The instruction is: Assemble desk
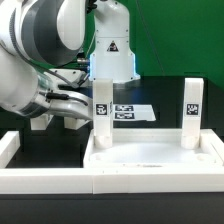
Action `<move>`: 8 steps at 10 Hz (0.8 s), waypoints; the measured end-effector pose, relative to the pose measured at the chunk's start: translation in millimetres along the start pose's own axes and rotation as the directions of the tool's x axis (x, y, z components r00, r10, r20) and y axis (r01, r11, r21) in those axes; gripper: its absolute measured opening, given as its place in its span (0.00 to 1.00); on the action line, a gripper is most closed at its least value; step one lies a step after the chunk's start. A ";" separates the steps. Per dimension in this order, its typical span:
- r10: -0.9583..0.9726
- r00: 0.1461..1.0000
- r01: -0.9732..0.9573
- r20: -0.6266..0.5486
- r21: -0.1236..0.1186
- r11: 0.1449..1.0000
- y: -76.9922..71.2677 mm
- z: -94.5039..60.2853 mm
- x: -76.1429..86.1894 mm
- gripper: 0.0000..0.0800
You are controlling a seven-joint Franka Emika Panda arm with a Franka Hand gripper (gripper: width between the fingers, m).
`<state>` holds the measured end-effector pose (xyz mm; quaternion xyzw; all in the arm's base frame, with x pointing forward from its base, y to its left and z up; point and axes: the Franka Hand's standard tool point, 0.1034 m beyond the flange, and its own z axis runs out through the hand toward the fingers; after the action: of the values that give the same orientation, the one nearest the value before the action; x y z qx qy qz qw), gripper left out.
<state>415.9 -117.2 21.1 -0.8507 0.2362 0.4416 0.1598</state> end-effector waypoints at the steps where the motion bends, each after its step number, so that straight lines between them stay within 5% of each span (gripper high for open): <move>1: -0.006 1.000 0.005 0.030 0.015 1.000 -0.6 -13.3 -15.9 0.35; 3: -0.016 0.999 0.014 0.043 0.051 0.999 -1.3 -42.7 -51.9 0.36; 5: -0.020 0.999 0.018 0.027 0.059 0.998 -14.8 -50.8 -78.9 0.36; 8: -0.034 0.986 0.042 -0.162 0.047 0.998 -20.0 -57.6 -63.4 0.36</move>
Offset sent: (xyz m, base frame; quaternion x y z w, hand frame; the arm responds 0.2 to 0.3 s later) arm -0.0219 0.0121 0.0809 0.0219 0.0139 0.0482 0.9985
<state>434.1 -111.6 107.1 -0.8836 0.2431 0.3625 0.1697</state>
